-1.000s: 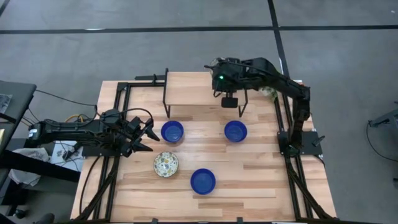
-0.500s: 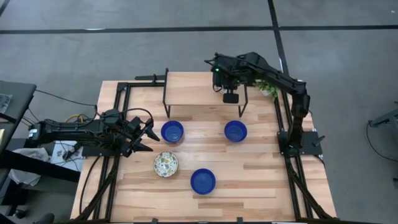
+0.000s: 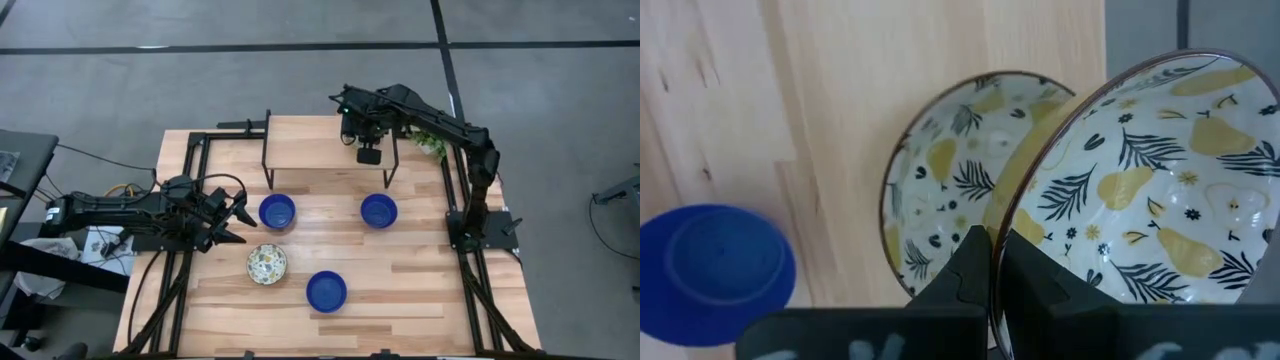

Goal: Pick & Place Mini bowls
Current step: Stack the top white patterned bowl on top of the white bowl on the shelf

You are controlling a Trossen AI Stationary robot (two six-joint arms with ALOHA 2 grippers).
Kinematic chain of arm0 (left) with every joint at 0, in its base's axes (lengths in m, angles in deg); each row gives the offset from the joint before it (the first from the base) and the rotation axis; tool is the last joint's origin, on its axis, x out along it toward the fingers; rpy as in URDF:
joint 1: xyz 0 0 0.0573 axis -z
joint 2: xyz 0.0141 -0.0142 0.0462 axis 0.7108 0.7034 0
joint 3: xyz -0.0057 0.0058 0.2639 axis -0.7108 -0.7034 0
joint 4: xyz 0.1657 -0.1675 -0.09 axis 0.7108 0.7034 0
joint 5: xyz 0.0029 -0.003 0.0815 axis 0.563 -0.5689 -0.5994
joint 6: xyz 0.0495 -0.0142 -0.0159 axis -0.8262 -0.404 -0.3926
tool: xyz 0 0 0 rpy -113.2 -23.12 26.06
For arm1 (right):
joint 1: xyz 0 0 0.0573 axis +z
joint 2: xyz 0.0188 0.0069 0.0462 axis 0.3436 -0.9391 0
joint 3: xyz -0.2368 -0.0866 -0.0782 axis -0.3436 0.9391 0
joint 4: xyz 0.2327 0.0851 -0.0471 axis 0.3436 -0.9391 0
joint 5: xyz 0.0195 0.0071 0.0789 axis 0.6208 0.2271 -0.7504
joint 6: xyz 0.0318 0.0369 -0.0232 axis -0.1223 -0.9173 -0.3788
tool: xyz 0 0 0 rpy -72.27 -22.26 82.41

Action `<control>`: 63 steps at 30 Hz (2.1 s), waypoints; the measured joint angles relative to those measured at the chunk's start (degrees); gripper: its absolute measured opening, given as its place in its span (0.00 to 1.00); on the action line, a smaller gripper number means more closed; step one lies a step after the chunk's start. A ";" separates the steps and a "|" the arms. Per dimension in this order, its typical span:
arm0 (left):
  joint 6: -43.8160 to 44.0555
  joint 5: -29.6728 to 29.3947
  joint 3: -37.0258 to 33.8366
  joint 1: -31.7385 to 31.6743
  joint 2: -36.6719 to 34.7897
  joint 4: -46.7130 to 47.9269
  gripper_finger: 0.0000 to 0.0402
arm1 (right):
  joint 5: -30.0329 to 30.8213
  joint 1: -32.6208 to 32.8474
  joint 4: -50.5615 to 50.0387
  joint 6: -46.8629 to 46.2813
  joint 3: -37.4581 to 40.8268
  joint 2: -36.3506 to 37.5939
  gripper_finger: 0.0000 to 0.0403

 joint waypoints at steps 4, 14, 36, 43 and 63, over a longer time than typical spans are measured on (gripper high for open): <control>0.00 0.00 0.00 0.00 0.00 0.02 0.63 | 0.13 -0.10 -0.01 -0.04 1.73 -0.06 0.00; 0.00 -0.02 0.00 0.00 0.00 0.02 0.63 | 0.21 0.01 2.01 -0.42 1.81 -0.02 0.00; -0.44 0.00 0.00 0.01 0.00 0.07 0.63 | 1.66 1.15 2.79 -0.59 1.80 -0.02 0.00; -0.44 0.00 0.00 0.00 0.00 0.07 0.63 | 1.66 1.15 3.16 -0.90 1.77 -0.02 0.00; -0.44 0.00 0.00 0.00 0.00 0.09 0.63 | 1.46 1.17 2.28 -4.94 1.76 -0.02 0.00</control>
